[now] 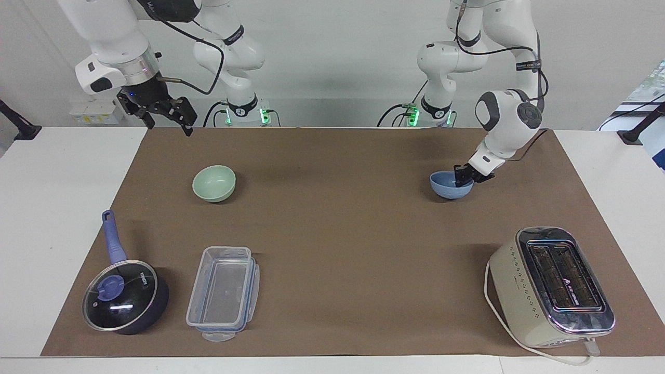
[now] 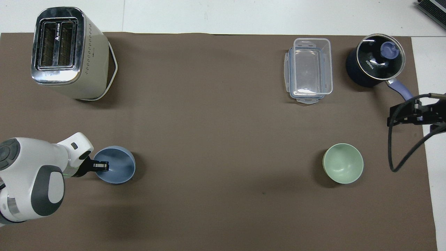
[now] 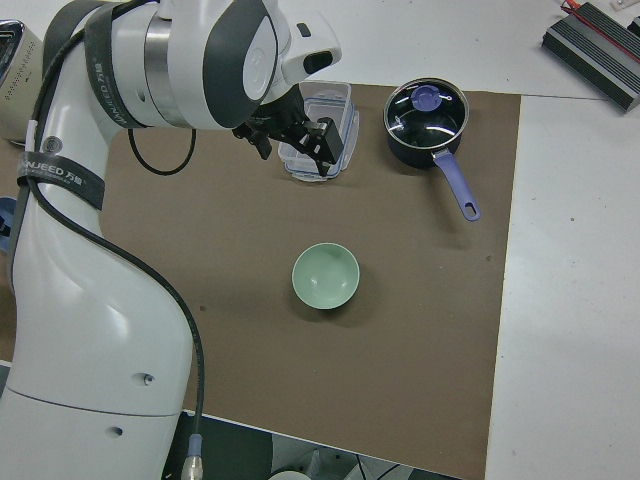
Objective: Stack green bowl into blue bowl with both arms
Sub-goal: 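Close the left gripper on the blue bowl rim, then slide the blue bowl to the table center while the right gripper reaches the green bowl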
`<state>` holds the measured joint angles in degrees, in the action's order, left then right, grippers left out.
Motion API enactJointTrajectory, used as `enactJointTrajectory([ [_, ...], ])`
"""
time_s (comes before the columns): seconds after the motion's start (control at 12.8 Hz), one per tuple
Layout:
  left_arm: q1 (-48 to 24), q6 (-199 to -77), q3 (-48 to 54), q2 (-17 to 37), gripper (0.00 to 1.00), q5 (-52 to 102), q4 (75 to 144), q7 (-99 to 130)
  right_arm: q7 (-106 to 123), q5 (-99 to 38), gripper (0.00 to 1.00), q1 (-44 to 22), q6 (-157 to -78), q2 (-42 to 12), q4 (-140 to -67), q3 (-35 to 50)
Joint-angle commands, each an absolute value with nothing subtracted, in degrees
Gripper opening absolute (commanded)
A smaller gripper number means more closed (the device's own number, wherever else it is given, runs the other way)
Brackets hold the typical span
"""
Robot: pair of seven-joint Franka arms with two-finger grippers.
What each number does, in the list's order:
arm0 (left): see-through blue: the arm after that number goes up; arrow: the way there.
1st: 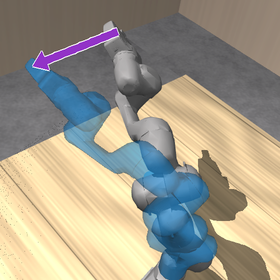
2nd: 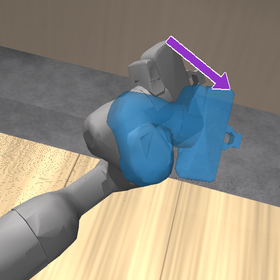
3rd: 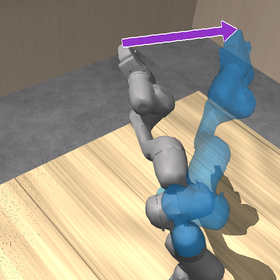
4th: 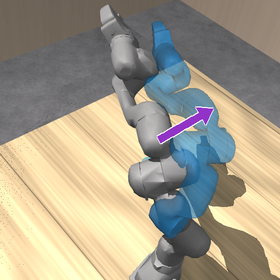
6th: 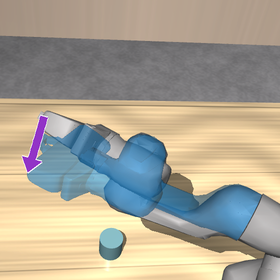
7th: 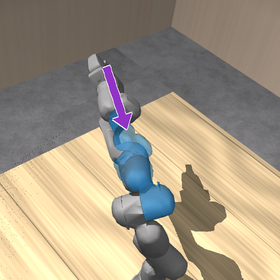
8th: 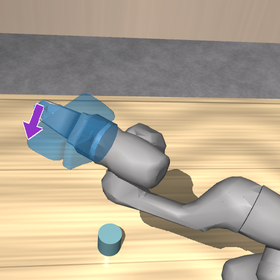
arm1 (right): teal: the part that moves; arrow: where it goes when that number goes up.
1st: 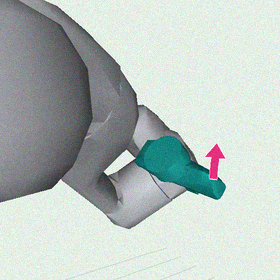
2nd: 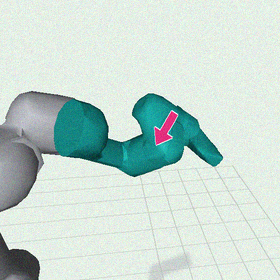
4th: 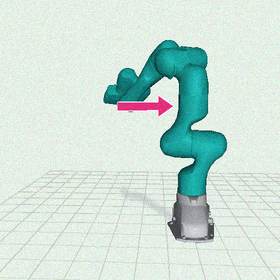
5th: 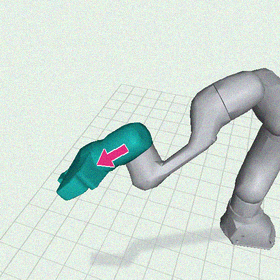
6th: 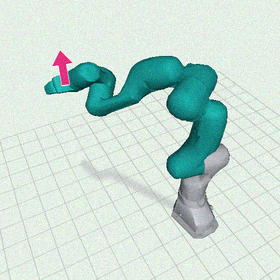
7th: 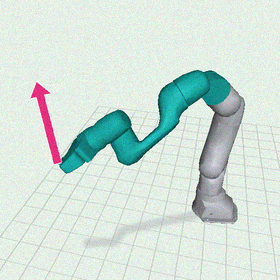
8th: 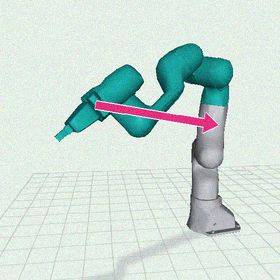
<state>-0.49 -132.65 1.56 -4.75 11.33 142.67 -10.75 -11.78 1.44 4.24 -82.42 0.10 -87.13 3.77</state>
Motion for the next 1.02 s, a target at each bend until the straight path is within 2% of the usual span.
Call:
enactJointTrajectory([
  [0.0, -0.4, -131.1, 1.1, -3.5, 0.00, 11.4, 140.7, -10.5, -10.0, 1.2, 1.00, 5.1, -82.8, 1.7, -88.9, 4.0],
  [0.16, -0.3, -125.7, 1.1, -1.5, 0.00, 11.6, 136.0, -10.5, -10.0, 1.2, 1.00, 5.1, -82.8, 1.8, -89.0, 4.0],
  [0.55, -0.8, -111.8, 1.1, -0.8, 0.00, 16.1, 125.9, -10.0, -10.6, 1.2, 1.00, 5.0, -83.2, 2.6, -90.6, 4.0],
  [0.7, -1.9, -110.8, 1.8, -0.8, 0.00, 18.7, 125.2, -6.8, -10.7, 1.2, 1.00, 5.0, -83.3, 2.8, -90.7, 4.0],
  [0.94, -8.8, -111.5, 1.8, -0.8, 0.00, 20.0, 125.2, 3.0, -11.1, 1.2, 1.00, 4.7, -85.7, 3.8, -92.9, 4.0],
])
